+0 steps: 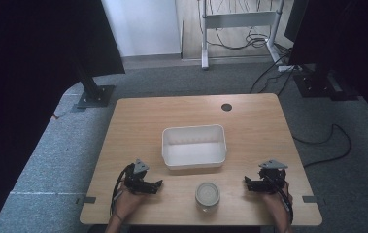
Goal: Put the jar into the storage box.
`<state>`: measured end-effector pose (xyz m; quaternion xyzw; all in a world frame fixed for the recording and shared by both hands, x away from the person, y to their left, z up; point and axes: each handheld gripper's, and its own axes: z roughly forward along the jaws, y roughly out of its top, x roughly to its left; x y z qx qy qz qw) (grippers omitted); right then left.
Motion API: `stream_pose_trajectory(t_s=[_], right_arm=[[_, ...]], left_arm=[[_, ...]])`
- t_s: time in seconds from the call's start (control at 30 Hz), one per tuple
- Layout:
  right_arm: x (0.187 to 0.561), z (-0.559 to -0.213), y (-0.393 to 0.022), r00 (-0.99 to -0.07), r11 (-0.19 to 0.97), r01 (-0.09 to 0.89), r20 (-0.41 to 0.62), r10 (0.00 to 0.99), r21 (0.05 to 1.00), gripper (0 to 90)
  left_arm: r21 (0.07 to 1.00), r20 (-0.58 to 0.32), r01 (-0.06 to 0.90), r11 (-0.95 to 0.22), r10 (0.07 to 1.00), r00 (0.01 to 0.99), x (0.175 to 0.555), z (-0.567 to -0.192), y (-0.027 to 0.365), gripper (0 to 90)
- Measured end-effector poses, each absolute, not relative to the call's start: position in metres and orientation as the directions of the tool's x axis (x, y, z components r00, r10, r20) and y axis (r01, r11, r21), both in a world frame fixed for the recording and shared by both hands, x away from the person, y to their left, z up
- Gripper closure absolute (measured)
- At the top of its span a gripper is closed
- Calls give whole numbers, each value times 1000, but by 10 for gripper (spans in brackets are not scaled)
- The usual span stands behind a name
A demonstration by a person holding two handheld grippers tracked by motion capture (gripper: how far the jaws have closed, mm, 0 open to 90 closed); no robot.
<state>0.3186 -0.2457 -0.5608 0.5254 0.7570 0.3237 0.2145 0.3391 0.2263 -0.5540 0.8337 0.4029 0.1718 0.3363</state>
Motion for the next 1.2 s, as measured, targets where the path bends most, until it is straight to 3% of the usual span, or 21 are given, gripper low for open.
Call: stream_pose_trajectory(t_s=[1.2], right_arm=[[318,-561,-245,-358,239,657,17,934,715,9]], left_arm=[[711,6,539,-451,771,637,332,-551,230,72]])
